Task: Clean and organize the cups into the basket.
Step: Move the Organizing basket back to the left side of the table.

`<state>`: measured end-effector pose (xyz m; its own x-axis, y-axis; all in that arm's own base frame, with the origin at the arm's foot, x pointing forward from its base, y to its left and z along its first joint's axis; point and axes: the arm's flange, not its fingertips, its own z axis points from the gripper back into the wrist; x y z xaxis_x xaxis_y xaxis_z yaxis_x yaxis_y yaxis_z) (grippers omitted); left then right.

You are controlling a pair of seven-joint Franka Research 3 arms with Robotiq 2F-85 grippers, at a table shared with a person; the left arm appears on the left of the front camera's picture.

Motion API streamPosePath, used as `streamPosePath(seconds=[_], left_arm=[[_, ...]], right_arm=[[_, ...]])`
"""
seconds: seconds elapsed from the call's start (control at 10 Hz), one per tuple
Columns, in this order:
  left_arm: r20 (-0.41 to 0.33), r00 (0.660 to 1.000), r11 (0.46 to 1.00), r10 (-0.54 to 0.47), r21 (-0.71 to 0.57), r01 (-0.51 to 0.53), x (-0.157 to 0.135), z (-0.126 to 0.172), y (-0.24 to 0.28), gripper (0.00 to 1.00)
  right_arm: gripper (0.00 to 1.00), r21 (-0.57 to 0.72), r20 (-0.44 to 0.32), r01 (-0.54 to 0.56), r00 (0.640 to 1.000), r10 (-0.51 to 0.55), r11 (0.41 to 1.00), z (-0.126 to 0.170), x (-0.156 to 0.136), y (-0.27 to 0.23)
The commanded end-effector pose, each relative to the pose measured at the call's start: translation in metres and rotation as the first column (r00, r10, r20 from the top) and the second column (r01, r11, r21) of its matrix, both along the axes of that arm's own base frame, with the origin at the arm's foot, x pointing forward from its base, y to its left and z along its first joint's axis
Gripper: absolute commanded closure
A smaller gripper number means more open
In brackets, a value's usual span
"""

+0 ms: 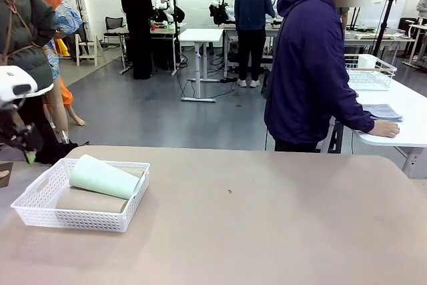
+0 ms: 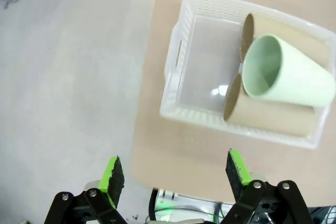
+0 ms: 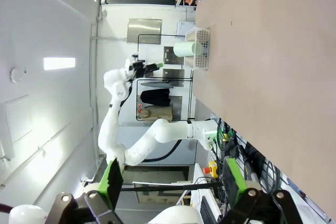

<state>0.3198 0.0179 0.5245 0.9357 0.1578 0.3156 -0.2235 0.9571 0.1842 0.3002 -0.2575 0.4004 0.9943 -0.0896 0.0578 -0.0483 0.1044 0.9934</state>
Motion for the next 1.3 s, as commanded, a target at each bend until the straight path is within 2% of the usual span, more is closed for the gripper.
streamPosePath(seconds=[0.0, 0.2, 0.3, 0.4, 1.0, 1.1, 1.2], left_arm=[[0.045, 0.999, 0.997, 0.018, 0.073, -0.021, -0.095, -0.039, -0.020, 0.00], [0.032, 0.999, 0.998, 0.016, 0.056, -0.018, -0.105, -0.037, -0.020, 0.00], [0.028, 0.999, 0.998, 0.019, 0.060, -0.020, -0.102, -0.041, -0.021, 0.00], [0.035, 0.999, 0.997, 0.012, 0.069, -0.014, -0.065, 0.046, -0.027, 0.00], [0.025, 1.000, 0.998, 0.006, 0.066, -0.008, -0.068, 0.045, -0.028, 0.00], [-0.007, 0.996, 0.983, -0.093, -0.160, 0.091, -0.057, 0.046, 0.015, 0.00], [0.019, 0.990, 0.919, -0.138, -0.370, 0.135, -0.052, 0.045, 0.059, 0.00]], right_arm=[[0.00, -0.001, 0.006, -0.002, 1.000, 0.002, 1.000, 0.000, -0.005, 0.003], [0.00, -0.001, 0.006, -0.002, 1.000, 0.002, 1.000, 0.000, -0.005, 0.003], [0.00, -0.001, 0.006, -0.002, 1.000, 0.002, 1.000, 0.000, -0.005, 0.003], [0.00, -0.001, 0.006, -0.002, 1.000, 0.002, 1.000, 0.000, -0.005, 0.003], [0.00, -0.001, 0.006, -0.002, 1.000, 0.002, 1.000, 0.000, -0.005, 0.003], [0.00, -0.001, 0.006, -0.002, 1.000, 0.002, 1.000, 0.000, -0.005, 0.003], [0.00, -0.001, 0.006, -0.002, 1.000, 0.002, 1.000, 0.000, -0.005, 0.003]])
